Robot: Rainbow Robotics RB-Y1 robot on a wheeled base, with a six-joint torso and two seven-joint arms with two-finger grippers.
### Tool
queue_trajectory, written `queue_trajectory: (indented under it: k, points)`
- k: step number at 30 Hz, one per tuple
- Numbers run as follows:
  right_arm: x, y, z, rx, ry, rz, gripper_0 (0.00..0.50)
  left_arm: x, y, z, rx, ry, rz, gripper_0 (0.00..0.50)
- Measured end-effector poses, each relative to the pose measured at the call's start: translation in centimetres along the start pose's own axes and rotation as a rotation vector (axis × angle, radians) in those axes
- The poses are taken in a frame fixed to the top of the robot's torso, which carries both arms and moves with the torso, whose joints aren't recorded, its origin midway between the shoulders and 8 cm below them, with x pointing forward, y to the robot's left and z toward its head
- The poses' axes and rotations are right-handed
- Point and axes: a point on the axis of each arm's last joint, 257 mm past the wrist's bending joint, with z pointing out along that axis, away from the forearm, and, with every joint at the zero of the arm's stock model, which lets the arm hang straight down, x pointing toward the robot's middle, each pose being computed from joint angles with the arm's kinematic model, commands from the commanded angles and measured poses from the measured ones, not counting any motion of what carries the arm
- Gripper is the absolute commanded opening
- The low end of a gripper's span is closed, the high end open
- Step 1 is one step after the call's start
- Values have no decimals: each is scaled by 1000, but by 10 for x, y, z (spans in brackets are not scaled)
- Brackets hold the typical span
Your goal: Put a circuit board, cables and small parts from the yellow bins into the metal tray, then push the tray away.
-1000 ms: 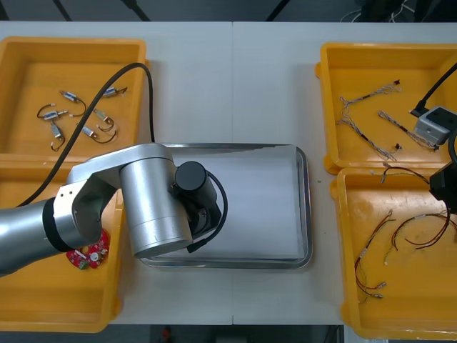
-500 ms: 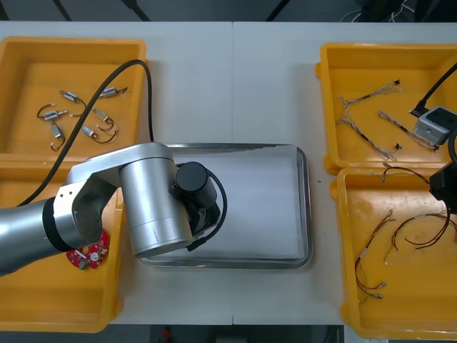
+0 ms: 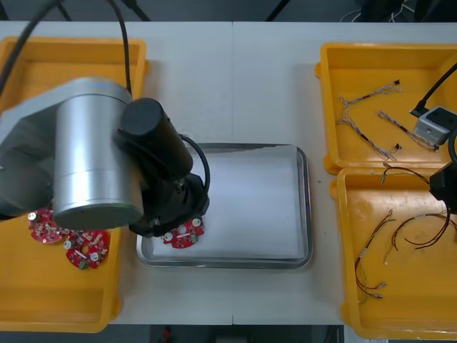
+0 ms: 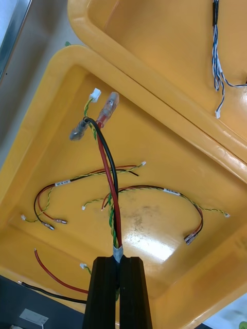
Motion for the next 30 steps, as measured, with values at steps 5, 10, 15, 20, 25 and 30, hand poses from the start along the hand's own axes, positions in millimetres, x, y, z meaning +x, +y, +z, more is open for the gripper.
queue_trajectory:
  k: [5,10,15,20,25,30]
  points:
    - [1,0,1,-2,4,2,0,-20,17,-26,-10,-39,11,500]
    - [3,-1,3,-1,4,8,0,-49,38,-46,-34,-85,-32,500]
    - [-2,1,3,1,-4,-7,0,-75,49,-71,-26,-101,-102,500]
    - [-19,17,5,-9,-18,-80,0,-101,57,-86,-27,-96,-134,500]
    - [-46,45,9,-38,-58,-187,0,-130,66,-98,-29,-79,-40,500]
    - [-63,76,14,-56,-66,-335,0,-159,80,-104,-40,-70,-7,500]
